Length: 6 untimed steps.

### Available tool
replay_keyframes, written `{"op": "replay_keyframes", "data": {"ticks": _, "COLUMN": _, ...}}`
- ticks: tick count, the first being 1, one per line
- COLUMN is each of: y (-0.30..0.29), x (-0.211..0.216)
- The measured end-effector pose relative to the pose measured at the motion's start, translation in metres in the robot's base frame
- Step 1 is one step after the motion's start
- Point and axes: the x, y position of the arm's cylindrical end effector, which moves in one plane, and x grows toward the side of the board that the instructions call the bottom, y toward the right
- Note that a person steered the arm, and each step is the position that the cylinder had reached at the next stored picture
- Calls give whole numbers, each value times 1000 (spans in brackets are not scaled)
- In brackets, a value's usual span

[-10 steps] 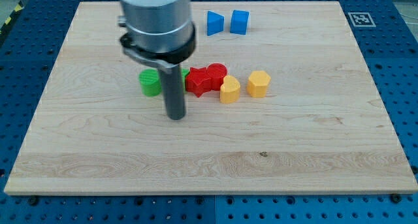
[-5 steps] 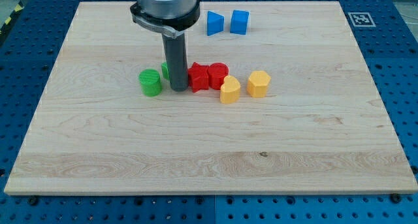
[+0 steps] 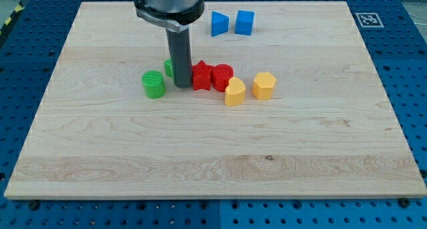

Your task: Place the green star towards the bottom of the blue cube

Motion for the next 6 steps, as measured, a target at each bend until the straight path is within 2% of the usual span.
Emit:
{"op": "replay_keyframes", "data": {"ticks": 3, "y": 0, "x": -27}}
{"op": "replay_keyframes", "data": {"ticks": 6, "y": -1, "x": -33}}
